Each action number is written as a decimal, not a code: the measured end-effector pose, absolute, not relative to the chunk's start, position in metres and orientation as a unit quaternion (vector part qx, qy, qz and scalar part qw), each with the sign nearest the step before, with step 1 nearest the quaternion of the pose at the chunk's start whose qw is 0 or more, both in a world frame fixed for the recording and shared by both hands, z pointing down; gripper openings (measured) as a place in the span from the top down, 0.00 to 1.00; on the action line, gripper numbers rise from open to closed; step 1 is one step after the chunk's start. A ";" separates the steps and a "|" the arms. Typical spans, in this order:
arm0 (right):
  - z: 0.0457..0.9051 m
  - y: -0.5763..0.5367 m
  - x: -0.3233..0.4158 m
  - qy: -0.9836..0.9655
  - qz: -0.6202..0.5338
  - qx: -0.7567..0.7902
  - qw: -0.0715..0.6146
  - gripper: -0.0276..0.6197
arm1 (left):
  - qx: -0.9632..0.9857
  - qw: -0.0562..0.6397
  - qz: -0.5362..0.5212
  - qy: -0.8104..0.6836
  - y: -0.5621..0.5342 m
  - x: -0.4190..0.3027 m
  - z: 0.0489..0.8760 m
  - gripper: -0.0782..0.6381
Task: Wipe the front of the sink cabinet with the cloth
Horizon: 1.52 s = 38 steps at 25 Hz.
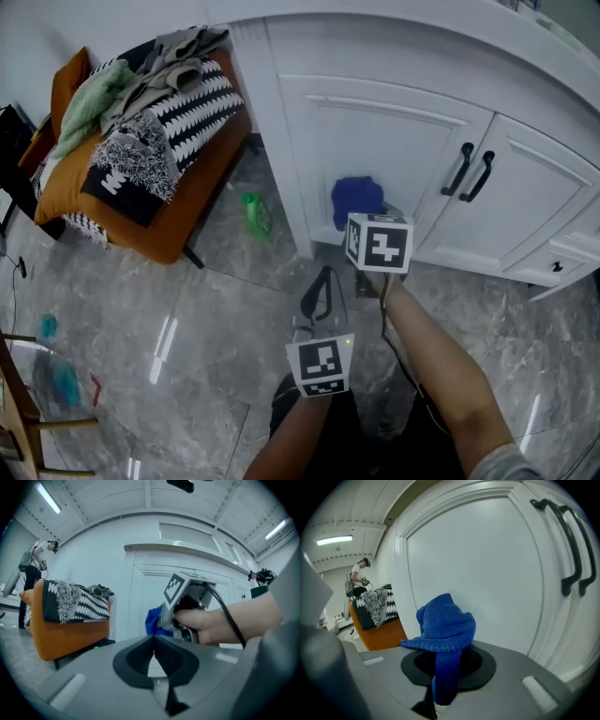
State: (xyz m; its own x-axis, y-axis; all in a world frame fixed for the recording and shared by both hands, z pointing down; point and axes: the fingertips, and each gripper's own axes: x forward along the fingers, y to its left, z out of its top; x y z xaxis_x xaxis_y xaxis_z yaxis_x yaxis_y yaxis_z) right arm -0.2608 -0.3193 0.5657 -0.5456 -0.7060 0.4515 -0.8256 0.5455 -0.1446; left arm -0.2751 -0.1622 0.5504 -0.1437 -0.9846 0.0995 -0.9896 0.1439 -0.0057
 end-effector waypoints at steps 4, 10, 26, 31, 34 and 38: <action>0.563 -0.318 -0.287 -0.873 0.214 0.412 0.151 0.85 | 0.648 0.037 0.030 -0.760 -0.156 -0.285 0.550 0.88; 0.585 -0.315 -0.309 -0.867 0.281 0.384 0.146 0.85 | 0.646 0.044 0.018 -0.762 -0.152 -0.293 0.550 0.88; 0.649 -0.333 -0.162 -0.759 0.374 0.522 0.109 0.85 | 0.666 0.043 0.036 -0.744 -0.167 -0.272 0.561 0.88; 0.649 -0.335 -0.119 -0.764 0.336 0.537 0.123 0.85 | 0.678 0.038 0.053 -0.732 -0.181 -0.255 0.565 0.88; 0.650 -0.339 -0.087 -0.758 0.333 0.546 0.125 0.85 | 0.683 0.040 0.065 -0.727 -0.188 -0.246 0.572 0.88; 0.655 -0.341 -0.057 -0.755 0.322 0.552 0.148 0.85 | 0.692 0.041 0.088 -0.716 -0.197 -0.235 0.583 0.88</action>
State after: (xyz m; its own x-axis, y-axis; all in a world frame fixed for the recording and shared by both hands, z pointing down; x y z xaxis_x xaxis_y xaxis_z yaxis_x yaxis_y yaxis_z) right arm -0.0575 -0.3405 0.6551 -0.3475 -0.7377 0.5788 -0.9284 0.1841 -0.3228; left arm -0.2348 -0.1968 0.5832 -0.0398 -0.9827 0.1806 -0.9972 0.0277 -0.0691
